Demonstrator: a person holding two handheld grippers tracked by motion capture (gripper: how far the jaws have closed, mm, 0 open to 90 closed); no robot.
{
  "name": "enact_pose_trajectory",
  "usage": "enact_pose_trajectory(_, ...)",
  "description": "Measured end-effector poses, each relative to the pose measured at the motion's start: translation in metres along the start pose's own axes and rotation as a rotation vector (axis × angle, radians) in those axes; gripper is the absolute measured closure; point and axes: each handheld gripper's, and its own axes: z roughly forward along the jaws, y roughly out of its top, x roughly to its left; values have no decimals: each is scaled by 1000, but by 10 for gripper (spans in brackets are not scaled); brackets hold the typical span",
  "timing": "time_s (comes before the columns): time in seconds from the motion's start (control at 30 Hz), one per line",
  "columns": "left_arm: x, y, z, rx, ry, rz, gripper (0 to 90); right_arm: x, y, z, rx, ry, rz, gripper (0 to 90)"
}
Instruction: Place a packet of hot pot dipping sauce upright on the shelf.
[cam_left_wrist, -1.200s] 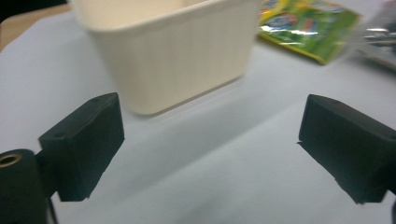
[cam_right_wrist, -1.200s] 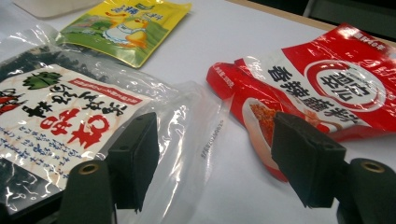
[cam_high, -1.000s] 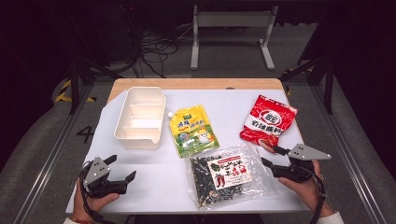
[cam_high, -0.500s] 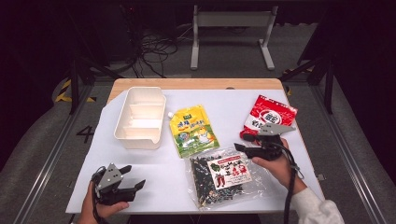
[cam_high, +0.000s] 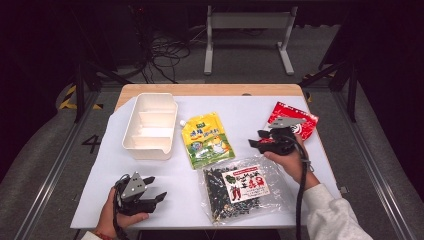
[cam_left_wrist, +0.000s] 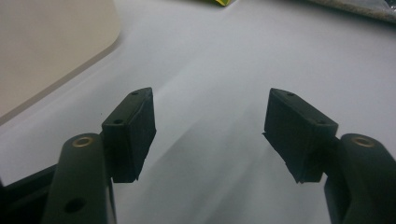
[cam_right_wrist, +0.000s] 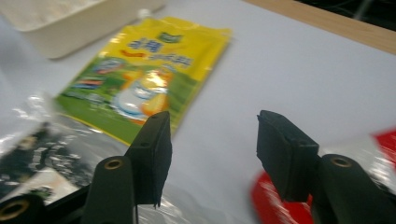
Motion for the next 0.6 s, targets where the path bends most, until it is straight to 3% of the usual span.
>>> enact_pose_trajectory(0.03, 0, 1, 0, -1, -2, 3, 329, -8, -4, -6, -6, -25, 16, 444)
enact_pose_trajectory(0.07, 0, 1, 0, -1, -2, 3, 327, -8, -4, -6, -6, -25, 16, 444)
enact_pose_trajectory(0.13, 0, 3, 2, -2, -3, 16, 322, -29, -14, -20, -22, -97, 56, 441)
enact_pose_trajectory(0.17, 0, 3, 3, -4, -6, 21, 322, -41, -20, -27, -27, -137, 82, 439)
enact_pose_trajectory(0.23, 0, 6, 5, -2, -7, 26, 317, -56, -30, -35, -43, -149, 150, 436)
enact_pose_trajectory(0.3, 2, 7, 7, -3, -11, 28, 305, -71, -41, -42, -41, -191, 198, 425)
enact_pose_trajectory(0.5, 3, 9, 10, -3, -18, 39, 291, -96, -64, -42, -3, -270, 304, 352)
enact_pose_trajectory(0.6, 4, 8, 10, -7, -19, 38, 282, -104, -72, -38, 16, -265, 356, 270)
